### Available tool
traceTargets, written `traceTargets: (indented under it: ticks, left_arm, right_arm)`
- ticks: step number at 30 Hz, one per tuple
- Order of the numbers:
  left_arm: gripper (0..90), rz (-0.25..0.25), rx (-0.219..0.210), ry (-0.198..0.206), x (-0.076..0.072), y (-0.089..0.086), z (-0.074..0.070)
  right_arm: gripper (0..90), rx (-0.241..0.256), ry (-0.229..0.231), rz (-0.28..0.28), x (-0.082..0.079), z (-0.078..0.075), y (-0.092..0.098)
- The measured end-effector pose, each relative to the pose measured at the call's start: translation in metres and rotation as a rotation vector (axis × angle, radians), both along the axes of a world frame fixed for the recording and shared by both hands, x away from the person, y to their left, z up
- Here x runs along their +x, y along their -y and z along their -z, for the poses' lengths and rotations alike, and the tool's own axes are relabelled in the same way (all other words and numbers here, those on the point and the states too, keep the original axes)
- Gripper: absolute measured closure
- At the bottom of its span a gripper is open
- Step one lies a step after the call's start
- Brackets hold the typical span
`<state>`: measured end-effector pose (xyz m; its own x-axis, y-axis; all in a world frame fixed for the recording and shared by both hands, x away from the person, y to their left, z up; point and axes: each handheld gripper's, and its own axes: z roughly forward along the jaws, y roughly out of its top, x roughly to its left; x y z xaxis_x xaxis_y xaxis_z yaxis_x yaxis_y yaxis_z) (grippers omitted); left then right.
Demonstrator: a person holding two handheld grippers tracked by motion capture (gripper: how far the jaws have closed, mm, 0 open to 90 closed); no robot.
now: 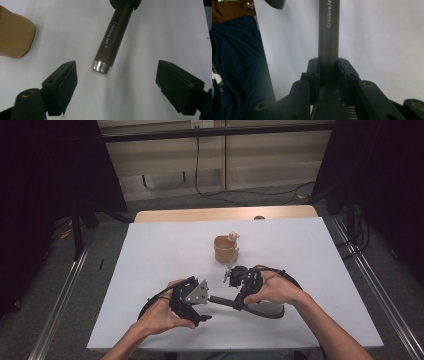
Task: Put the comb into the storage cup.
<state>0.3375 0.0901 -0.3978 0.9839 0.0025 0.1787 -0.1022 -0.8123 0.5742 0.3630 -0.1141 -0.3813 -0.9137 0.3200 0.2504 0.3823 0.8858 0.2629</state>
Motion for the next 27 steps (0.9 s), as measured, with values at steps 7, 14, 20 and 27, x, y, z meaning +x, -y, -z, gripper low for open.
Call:
traceTargets:
  ticks: [7, 14, 20, 27]
  left_arm:
    - [30.2, 0.022, 0.007, 0.005, 0.0028, 0.0012, 0.0023]
    - [36.4, 0.029, 0.022, 0.033, 0.0041, 0.0062, 0.0050]
    - [48.3, 0.047, 0.023, 0.037, 0.0024, 0.0089, 0.0055]
    - [57.4, 0.041, -0.004, 0.030, 0.0026, 0.0091, 0.0037]
  right_arm:
    - [72.7, 0.004, -0.010, -0.003, 0.0017, -0.0004, -0.0034]
    - [72.7, -0.002, -0.016, -0.014, 0.0021, 0.0016, -0.0052]
    - [72.8, 0.008, -0.018, -0.030, 0.0015, 0.0018, -0.0063]
    - [72.7, 0.005, -0.014, -0.037, 0.0011, 0.0016, -0.0071]
